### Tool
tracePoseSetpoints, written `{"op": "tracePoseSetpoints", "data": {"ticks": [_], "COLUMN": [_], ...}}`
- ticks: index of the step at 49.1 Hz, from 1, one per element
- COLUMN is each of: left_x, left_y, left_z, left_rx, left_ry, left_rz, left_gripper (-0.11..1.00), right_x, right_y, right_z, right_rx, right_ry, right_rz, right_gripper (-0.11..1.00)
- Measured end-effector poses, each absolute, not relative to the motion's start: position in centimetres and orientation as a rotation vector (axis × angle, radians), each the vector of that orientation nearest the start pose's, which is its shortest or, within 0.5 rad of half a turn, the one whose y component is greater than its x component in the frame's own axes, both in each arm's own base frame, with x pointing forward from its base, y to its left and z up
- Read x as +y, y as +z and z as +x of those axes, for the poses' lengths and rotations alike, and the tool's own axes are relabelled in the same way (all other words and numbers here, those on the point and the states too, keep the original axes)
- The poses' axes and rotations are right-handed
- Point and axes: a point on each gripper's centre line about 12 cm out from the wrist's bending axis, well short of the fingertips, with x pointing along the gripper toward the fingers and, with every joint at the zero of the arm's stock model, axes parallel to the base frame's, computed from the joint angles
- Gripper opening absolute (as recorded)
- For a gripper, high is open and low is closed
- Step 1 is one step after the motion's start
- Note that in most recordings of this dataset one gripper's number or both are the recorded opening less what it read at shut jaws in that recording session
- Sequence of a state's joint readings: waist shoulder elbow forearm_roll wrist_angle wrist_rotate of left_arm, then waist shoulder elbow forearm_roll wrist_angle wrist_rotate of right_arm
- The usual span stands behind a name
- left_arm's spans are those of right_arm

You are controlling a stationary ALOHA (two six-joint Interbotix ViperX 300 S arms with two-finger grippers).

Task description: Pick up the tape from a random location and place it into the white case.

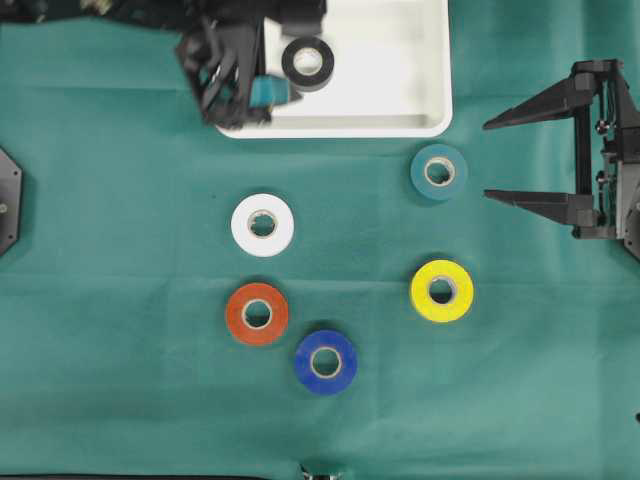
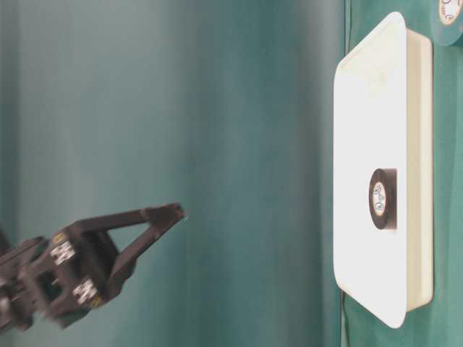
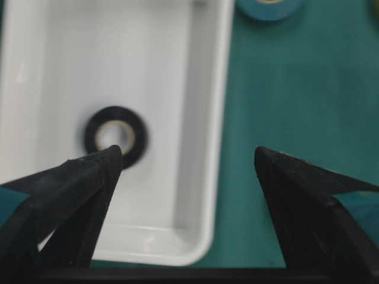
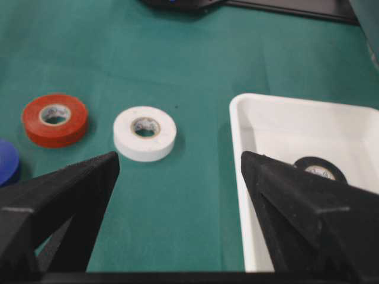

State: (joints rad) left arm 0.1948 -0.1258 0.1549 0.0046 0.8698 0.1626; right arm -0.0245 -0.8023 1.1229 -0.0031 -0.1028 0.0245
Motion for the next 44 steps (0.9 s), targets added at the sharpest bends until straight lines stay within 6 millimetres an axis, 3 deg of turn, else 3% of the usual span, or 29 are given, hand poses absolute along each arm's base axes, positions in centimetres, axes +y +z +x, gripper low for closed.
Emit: {"op": "tracePoseSetpoints", "data": {"ticks": [11,20,44], "left_x": [3.1,1.2,1.3], "left_y": [32.6,32.6,32.8], "left_z": [39.0,39.1,38.6], "left_rx": [0.914,0.912,0.895], "left_ry": [0.023,-0.009,-0.006], "left_rz": [0.071,0.067,0.069], "left_gripper": [0.98,0.98,0.98], "right_x": [-0.6,-0.5,-0.6], "right_y": [25.8,25.8,25.8], "right_z": [22.6,22.6,22.6], "right_rx": [0.218,0.218,0.218], "right_ry": [-0.026,-0.026,-0.027], "right_rz": [0.024,0.023,0.026], "right_gripper": [0.92,0.92,0.92]}}
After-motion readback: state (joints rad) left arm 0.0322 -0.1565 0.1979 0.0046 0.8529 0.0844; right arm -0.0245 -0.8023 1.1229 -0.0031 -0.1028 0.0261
